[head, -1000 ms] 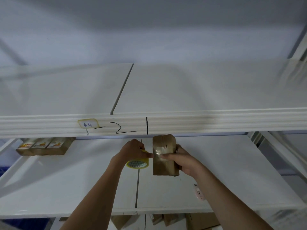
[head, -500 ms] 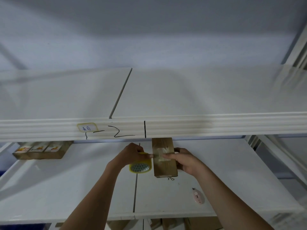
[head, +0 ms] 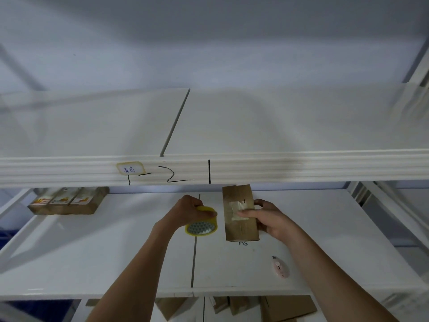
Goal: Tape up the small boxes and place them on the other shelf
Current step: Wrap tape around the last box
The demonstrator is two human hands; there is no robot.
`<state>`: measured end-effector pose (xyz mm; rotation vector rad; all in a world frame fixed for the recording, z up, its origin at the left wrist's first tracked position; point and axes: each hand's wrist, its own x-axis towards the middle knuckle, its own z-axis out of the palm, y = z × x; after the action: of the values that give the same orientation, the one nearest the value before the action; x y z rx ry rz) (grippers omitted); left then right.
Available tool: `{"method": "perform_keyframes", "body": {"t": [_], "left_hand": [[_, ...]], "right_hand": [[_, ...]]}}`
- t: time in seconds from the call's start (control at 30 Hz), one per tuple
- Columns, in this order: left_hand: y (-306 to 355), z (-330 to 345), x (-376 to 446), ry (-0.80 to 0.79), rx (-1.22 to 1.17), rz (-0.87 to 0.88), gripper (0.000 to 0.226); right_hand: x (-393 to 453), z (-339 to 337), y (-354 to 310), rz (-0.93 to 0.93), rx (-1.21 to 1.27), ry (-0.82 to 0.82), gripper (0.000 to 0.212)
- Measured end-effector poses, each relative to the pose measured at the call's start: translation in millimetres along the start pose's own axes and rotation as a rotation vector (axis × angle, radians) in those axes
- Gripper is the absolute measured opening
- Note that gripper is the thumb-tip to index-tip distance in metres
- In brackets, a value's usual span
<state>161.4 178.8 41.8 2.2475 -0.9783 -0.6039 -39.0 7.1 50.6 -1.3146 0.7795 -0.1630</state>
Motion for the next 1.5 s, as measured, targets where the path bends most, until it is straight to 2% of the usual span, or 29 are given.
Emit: {"method": "perform_keyframes", "body": {"t": [0.2, 0.43, 0.6, 0.7, 0.8, 0.9, 1.0, 1.1, 1.23, 1.27, 1.4, 1.5], "left_hand": [[-3.5, -1.1, -2.1, 0.066, 0.188, -0.040, 0.054], [8.0, -2.3, -2.3, 0.041, 0.140, -0.029, 0.050], [15.6, -3.3, -3.4, -0.060, 0.014, -0.015, 0.050], [14.3, -5.3, -1.7, -0.086, -0.006, -0.003, 0.056], [10.8, -4.7, -2.7, -0.082, 0.013, 0.009, 0.047], [5.6, -3.3, -2.5, -0.057, 0.151, 0.009, 0.053], [4.4, 0.4, -3.6, -0.028, 0.206, -0.001, 0.060], [10.9, 5.3, -4.5, 0.023, 0.228, 0.012, 0.060], [21.3, 10.0, -0.9, 0.022, 0.354, 0.025, 0.062], [21.9, 10.8, 0.5, 0.024, 0.369, 0.031, 0.058], [17.0, 8.8, 0.5, 0.013, 0.312, 0.054, 0.047], [14.3, 5.3, -2.1, -0.039, 0.194, 0.067, 0.046]], "right_hand": [[-6.7, -3.3, -1.4, -0.024, 0.027, -0.022, 0.062], [-18.9, 2.7, -7.9, -0.035, 0.106, -0.109, 0.051], [-28.1, 13.2, -11.9, -0.044, 0.146, -0.195, 0.041], [-29.3, 14.6, -8.3, 0.014, 0.173, -0.211, 0.042], [-25.4, 15.1, -2.4, 0.065, 0.198, -0.227, 0.040], [-20.2, 15.2, 0.9, 0.048, 0.102, -0.218, 0.040], [-13.5, 16.3, 4.3, 0.022, 0.001, -0.130, 0.037], [-8.7, 21.4, 7.8, 0.046, -0.058, -0.062, 0.048], [-7.4, 35.4, 9.8, 0.057, -0.203, -0.045, 0.091], [-6.4, 36.9, 9.7, 0.031, -0.237, -0.041, 0.090], [-3.0, 33.1, 7.3, 0.034, -0.229, 0.018, 0.054], [-1.4, 30.4, 9.3, 0.046, -0.232, 0.048, 0.050]]}}
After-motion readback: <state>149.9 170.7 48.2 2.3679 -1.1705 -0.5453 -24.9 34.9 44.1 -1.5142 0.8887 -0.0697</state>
